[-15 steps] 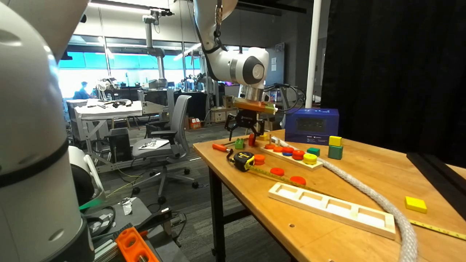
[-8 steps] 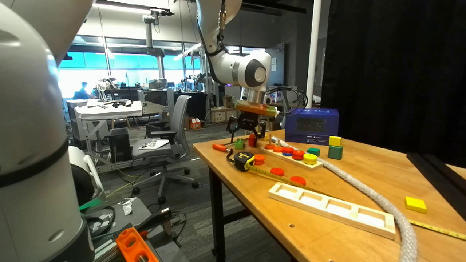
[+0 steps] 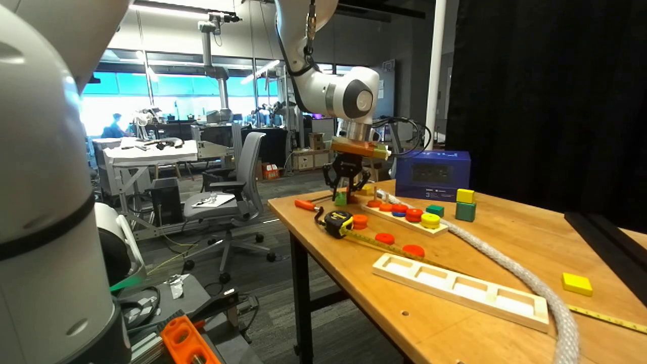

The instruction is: Put the green block on the orange block

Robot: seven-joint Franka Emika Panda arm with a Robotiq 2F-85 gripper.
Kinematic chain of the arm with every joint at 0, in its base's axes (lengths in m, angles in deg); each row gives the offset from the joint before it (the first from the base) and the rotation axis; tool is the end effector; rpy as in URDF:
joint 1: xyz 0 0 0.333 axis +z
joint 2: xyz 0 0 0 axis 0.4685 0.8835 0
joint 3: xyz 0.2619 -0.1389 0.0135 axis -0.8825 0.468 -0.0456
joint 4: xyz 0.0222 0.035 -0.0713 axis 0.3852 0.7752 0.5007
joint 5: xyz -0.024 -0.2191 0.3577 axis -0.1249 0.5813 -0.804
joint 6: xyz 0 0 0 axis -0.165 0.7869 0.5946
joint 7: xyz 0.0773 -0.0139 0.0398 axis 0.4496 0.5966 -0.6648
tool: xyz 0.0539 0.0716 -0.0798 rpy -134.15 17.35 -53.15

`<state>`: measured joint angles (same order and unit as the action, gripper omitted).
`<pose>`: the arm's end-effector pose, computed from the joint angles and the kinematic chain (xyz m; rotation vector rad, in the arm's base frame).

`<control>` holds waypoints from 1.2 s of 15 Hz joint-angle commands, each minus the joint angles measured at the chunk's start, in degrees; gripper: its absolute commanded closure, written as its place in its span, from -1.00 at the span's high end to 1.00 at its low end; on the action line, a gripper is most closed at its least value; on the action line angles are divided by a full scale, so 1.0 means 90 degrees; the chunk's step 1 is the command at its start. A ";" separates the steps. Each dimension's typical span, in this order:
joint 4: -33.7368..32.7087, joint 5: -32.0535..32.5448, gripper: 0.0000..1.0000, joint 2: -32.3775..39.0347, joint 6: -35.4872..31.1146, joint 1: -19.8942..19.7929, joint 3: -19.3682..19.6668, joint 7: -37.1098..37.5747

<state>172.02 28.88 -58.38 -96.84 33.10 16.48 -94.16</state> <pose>0.6088 0.2057 0.1969 -2.7132 -1.2160 0.0695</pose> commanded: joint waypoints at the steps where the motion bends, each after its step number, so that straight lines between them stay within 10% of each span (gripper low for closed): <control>1: -0.0138 -0.0044 -0.54 0.0101 -0.0040 -0.0053 -0.0104 -0.0077; 18: -0.0017 0.0846 -0.55 -0.0495 0.0084 0.0604 0.0010 0.1081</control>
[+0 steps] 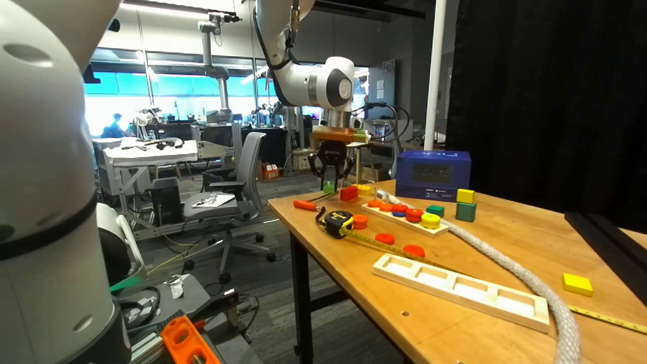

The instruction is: Put the green block on the orange block

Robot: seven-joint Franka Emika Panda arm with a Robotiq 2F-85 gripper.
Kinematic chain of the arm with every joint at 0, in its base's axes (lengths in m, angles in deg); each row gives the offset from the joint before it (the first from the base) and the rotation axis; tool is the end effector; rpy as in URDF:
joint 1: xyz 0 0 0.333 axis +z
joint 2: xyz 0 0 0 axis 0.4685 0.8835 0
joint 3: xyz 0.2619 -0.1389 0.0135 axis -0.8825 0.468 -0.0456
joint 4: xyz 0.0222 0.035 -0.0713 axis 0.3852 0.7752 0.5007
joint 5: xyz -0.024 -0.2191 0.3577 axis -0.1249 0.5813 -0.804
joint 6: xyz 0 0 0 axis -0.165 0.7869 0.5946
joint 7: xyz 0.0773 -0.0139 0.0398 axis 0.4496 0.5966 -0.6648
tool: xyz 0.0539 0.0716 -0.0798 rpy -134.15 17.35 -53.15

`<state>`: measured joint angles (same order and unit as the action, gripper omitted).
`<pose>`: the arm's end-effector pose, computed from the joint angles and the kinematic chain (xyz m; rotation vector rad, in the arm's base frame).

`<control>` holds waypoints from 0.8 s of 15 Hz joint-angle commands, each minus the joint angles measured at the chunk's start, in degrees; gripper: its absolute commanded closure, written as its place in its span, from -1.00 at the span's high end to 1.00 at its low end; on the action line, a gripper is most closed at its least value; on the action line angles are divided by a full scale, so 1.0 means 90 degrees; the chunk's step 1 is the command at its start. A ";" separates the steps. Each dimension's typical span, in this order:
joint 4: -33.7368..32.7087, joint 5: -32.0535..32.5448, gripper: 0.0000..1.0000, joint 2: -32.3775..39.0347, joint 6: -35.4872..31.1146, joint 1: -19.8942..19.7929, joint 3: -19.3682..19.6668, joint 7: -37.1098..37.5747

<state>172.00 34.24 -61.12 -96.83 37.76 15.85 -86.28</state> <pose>0.5944 0.2591 0.2275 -2.7762 -1.2770 0.0244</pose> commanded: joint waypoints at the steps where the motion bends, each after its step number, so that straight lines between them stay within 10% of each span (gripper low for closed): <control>1: -0.0083 0.0300 -0.55 -0.0155 0.0117 0.0083 0.0088 0.0206; 12: -0.1238 0.0347 -0.56 0.0411 0.0644 0.0052 0.0254 0.0436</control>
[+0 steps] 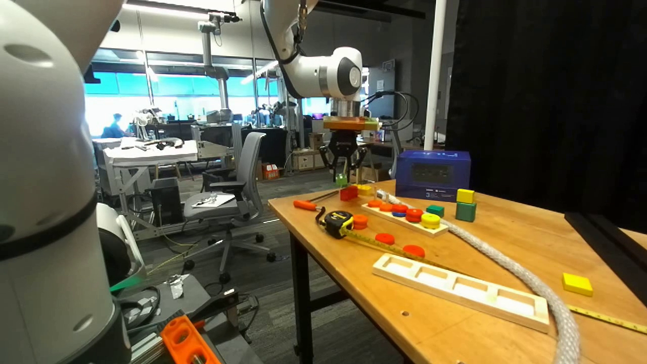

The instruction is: Put the green block on the orange block

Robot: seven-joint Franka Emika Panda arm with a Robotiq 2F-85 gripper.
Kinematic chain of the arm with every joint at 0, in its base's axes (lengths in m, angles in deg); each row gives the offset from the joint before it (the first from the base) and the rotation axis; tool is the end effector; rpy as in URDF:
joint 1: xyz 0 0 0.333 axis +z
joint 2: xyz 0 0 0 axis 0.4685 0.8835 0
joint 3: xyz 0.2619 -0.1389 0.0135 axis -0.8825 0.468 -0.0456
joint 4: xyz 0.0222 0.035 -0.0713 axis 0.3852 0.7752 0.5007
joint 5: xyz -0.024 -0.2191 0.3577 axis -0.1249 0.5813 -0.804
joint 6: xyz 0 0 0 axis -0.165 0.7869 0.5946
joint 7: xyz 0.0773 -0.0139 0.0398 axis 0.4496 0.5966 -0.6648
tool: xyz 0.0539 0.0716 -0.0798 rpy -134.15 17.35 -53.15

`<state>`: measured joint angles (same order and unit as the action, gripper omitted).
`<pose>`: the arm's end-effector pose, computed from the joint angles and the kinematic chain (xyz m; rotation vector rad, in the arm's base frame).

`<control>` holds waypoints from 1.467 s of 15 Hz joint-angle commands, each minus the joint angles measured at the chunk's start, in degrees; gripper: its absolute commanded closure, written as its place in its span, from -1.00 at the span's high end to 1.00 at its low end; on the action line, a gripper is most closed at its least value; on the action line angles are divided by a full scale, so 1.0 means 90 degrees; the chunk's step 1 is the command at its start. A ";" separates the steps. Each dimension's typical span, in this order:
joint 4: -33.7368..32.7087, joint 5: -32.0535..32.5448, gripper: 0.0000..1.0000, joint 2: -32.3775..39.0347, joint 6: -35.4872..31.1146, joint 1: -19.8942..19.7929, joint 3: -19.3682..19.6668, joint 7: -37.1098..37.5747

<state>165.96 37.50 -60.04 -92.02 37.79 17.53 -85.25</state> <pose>0.6241 0.2443 0.2538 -2.8361 -1.2809 0.0241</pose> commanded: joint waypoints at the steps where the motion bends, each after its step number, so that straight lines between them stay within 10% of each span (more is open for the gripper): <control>1: -0.0667 -0.0073 -0.56 0.0374 0.0051 0.0044 0.0086 0.0472; 22: -0.0631 -0.0077 -0.56 0.0361 0.0031 0.0459 0.0494 0.3503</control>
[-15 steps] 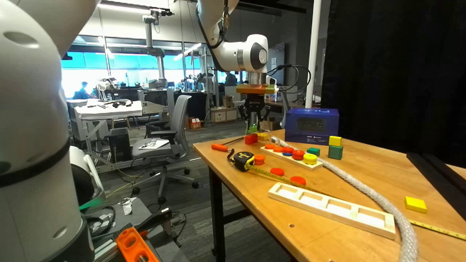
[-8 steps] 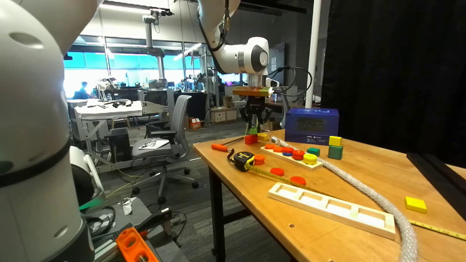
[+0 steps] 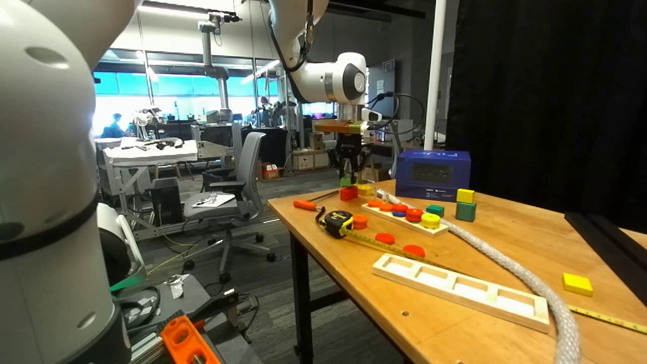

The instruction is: Put the green block on the orange block

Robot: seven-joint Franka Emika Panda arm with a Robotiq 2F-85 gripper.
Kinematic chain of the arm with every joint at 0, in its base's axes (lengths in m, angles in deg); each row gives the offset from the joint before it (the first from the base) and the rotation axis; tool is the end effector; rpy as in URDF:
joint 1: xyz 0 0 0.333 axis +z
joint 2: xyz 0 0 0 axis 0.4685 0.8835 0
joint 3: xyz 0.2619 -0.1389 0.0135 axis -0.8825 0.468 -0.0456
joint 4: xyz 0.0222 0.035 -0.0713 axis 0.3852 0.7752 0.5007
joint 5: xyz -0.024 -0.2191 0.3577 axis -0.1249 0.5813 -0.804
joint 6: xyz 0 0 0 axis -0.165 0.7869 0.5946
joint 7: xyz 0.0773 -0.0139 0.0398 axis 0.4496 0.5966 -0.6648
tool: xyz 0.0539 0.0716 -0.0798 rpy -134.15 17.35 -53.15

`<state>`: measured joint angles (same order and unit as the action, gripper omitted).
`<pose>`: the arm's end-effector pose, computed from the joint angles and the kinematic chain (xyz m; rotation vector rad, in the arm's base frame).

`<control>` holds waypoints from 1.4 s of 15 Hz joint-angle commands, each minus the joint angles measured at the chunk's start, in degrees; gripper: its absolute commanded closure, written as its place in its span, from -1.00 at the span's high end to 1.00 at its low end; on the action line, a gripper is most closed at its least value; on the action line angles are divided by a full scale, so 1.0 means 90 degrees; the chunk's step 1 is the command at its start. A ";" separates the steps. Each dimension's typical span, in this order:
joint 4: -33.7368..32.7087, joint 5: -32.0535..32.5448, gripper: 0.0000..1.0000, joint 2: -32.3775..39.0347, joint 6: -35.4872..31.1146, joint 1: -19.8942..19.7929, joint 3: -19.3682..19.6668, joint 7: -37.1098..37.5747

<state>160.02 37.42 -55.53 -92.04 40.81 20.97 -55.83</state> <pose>0.6489 0.2479 0.2455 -3.0864 -0.5064 -0.0018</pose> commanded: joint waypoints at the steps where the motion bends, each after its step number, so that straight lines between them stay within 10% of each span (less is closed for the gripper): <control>1: 0.0060 -0.0061 -0.56 -0.0158 0.0012 0.0136 0.0122 0.0299; 21: 0.0571 -0.0434 -0.56 -0.0417 -0.0102 0.0028 0.0136 0.0636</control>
<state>162.95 35.00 -56.90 -92.14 41.00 21.77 -50.51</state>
